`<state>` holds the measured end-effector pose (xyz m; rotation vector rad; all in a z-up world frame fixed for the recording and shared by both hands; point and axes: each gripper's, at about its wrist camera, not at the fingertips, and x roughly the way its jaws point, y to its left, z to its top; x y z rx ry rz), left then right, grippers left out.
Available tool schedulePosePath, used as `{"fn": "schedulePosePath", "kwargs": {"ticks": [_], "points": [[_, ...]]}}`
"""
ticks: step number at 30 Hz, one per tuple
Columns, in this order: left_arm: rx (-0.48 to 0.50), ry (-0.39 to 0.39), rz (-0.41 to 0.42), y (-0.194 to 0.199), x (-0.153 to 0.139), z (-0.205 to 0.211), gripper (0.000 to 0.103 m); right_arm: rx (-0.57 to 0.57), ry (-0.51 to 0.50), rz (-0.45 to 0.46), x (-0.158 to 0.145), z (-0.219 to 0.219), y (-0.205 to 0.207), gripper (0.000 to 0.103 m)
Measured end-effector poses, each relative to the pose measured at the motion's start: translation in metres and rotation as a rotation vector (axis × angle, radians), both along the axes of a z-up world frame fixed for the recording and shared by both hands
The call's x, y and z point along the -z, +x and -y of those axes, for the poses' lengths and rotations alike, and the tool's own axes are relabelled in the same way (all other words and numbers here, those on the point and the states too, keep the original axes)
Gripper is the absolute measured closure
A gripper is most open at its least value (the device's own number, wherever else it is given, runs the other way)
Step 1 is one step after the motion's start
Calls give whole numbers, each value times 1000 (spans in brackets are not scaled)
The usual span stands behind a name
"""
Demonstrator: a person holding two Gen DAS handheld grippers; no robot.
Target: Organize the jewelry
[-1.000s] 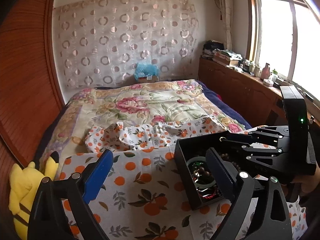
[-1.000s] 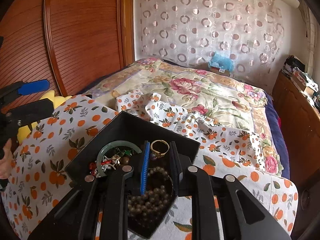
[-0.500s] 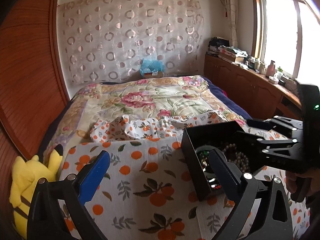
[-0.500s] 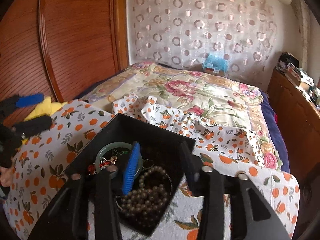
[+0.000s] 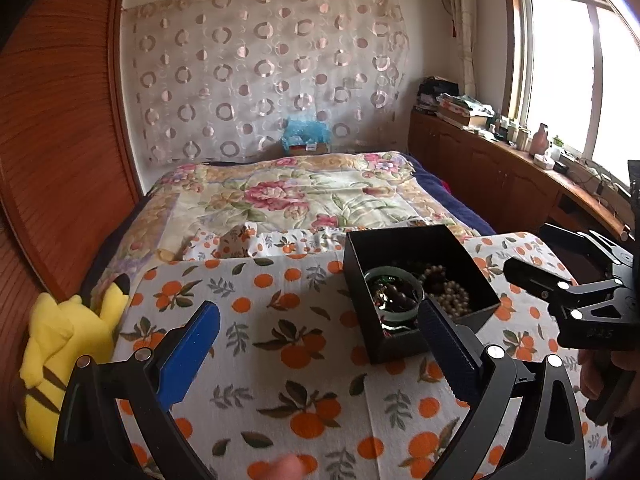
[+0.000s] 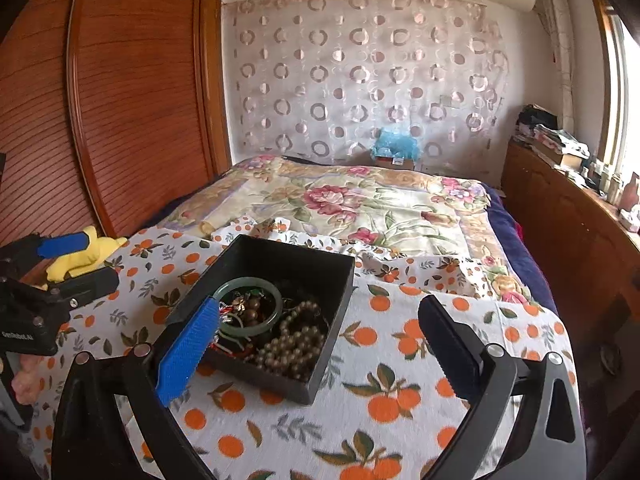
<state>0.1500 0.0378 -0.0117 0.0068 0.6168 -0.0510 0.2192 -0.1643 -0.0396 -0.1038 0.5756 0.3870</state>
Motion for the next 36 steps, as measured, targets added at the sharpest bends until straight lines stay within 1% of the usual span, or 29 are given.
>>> {"fn": "schedulePosePath", "kwargs": {"ticks": [3,6,12,17,22,27,36], "points": [[3,-5,20,-16,-4,7,8,16,25,21,-6,5,-15,3],[-7,7,36,-27,-11,15,8,27,54,38,-13,11,-29,3],[-3,6,74,-52,-23,26,8,12,87,93,-28,21,-62,3],[-6,11,107,-73,-30,31,8,25,93,137,-37,29,-92,3],[-14,12,118,-90,-32,32,8,63,80,177,-38,34,-117,3],[-29,34,132,-104,-32,31,8,81,101,173,-37,42,-129,3],[-24,13,135,-109,-30,27,8,80,106,175,-33,46,-135,3]]}}
